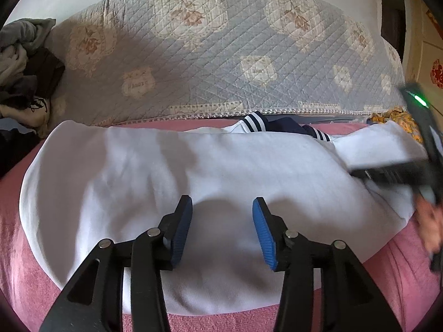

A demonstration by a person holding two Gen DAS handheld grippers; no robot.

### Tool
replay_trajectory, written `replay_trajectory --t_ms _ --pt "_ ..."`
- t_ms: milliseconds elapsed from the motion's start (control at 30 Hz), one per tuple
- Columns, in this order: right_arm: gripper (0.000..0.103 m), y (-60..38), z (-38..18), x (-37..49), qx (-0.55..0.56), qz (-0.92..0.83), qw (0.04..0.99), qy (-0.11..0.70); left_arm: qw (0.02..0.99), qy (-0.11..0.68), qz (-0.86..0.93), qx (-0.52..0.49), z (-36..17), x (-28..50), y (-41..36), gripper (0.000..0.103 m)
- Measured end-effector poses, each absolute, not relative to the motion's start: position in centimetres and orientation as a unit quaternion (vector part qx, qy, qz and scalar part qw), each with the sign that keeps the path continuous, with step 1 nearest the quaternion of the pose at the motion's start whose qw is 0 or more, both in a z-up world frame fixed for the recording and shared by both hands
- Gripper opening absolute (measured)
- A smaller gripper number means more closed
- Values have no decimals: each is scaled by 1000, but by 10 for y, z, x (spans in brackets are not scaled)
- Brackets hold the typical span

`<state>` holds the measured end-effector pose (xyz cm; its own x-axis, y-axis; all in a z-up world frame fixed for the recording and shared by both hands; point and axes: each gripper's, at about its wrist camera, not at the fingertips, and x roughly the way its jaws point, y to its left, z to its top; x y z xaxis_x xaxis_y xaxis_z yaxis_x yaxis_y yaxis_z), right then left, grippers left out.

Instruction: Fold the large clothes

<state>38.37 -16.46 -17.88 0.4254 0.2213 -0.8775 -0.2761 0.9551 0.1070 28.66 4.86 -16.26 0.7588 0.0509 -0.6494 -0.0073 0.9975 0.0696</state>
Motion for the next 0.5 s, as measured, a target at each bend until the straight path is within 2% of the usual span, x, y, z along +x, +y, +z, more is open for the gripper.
replay_trajectory --t_ms 100,200,300,367,433,467,500 --pt "2 -174 -176 340 -40 163 850 500 937 347 16 40 -162 287 46 47" --pt "2 -194 -173 304 -5 177 852 493 940 339 -3 38 -159 283 45 52" --pt "2 -207 -172 283 1 190 861 471 940 337 -47 28 -151 272 48 52" --pt "2 -217 -165 277 8 180 876 448 935 349 -44 44 -150 263 42 43" --pt "2 -225 -155 278 18 180 889 422 931 356 -32 70 -151 253 31 29" --pt "2 -230 -149 277 18 176 896 408 929 362 -38 65 -151 249 28 26" --pt "2 -235 -145 274 12 165 904 394 924 376 -58 49 -152 248 27 16"
